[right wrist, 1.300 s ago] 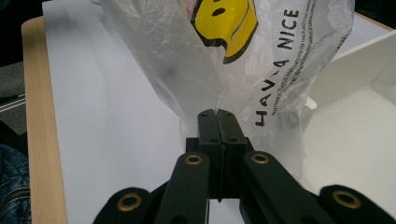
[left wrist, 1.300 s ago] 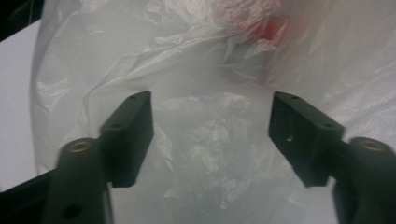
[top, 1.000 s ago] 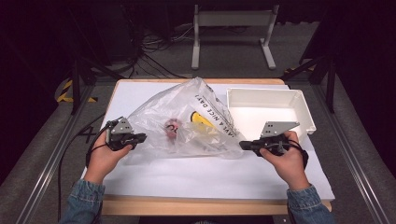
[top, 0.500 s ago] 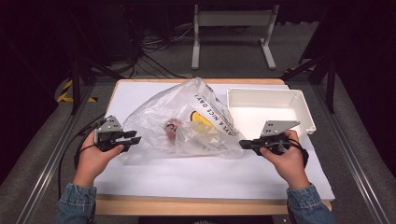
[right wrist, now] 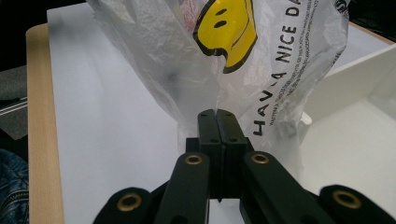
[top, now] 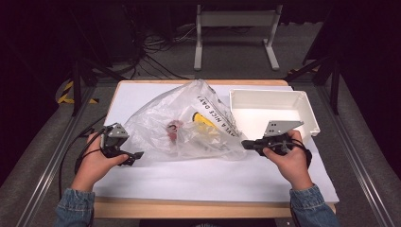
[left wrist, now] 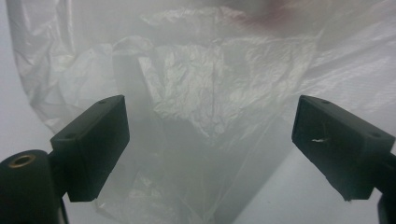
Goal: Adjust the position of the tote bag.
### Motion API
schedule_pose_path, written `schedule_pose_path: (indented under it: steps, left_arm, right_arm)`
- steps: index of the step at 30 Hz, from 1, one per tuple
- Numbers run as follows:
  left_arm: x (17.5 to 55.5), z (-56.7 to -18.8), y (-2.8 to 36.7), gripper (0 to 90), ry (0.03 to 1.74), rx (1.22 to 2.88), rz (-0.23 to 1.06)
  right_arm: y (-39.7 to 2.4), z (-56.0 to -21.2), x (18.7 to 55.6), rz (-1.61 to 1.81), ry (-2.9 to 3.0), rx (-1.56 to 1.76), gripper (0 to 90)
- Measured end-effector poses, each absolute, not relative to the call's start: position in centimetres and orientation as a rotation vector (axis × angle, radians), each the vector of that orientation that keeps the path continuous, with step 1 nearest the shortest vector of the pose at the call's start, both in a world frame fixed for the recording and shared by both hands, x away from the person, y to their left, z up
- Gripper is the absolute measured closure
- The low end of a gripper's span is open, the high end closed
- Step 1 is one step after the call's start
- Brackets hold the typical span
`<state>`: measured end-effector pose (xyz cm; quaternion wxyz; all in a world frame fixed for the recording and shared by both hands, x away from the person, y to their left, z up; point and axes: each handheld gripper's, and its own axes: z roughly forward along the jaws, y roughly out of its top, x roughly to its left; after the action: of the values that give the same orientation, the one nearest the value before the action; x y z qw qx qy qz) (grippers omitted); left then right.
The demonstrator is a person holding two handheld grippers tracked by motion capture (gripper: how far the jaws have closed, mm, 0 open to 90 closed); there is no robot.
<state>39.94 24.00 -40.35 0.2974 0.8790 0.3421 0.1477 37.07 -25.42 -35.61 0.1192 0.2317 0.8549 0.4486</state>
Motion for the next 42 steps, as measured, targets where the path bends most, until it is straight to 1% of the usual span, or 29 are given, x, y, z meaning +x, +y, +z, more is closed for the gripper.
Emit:
schedule_pose_path:
  steps: [2,3,4,5,6,8,9,10,12,14,22,27,30,42]
  left_arm:
    - [40.2,-40.9,23.8,12.2,0.918,2.356,0.386]
    - [40.3,-41.1,23.7,14.1,0.918,2.362,0.375]
    - [40.4,-41.3,23.7,17.6,0.915,2.370,0.362]
    - [40.5,-41.3,23.7,23.6,0.912,2.372,0.359]
    - [40.5,-41.3,23.8,30.7,0.904,2.370,0.347]
    - [40.3,-40.9,24.0,53.6,0.869,2.364,0.330]
    - [40.2,-40.5,24.2,67.2,0.860,2.341,0.316]
    - [40.0,-40.1,24.4,77.3,0.854,2.323,0.298]
    - [39.5,-39.0,24.8,87.0,0.842,2.274,0.283]
    - [38.9,-37.9,25.2,89.2,0.826,2.247,0.291]
    - [36.6,-34.5,26.1,89.3,0.739,2.150,0.274]
    - [35.7,-33.5,26.3,89.3,0.693,2.120,0.294]
    - [35.2,-32.9,26.3,89.4,0.673,2.099,0.284]
    - [32.1,-29.8,26.9,89.6,0.548,1.989,0.310]
  right_arm:
    - [-25.4,-35.6,37.1,1.311,2.500,0.679,90.0]
    - [-25.4,-35.6,37.1,1.311,2.500,0.679,90.0]
    - [-25.4,-35.6,37.1,1.311,2.500,0.679,90.0]
    - [-25.4,-35.6,37.0,1.311,2.501,0.679,90.0]
    - [-25.4,-35.6,37.0,1.312,2.501,0.678,90.0]
    - [-25.4,-35.6,37.0,1.311,2.501,0.677,90.0]
    - [-25.4,-35.6,37.0,1.311,2.502,0.677,90.0]
    - [-25.4,-35.7,37.0,1.311,2.503,0.676,90.0]
    - [-25.3,-35.6,37.0,1.314,2.504,0.674,90.0]
    - [-25.3,-35.6,37.0,1.313,2.505,0.670,90.0]
    - [-25.2,-35.5,37.0,1.315,2.506,0.663,90.0]
    - [-25.0,-35.4,37.0,1.317,2.508,0.654,90.0]
    - [-24.9,-35.3,37.0,1.321,2.508,0.644,90.0]
    - [-24.3,-34.8,36.9,1.339,2.502,0.609,90.0]
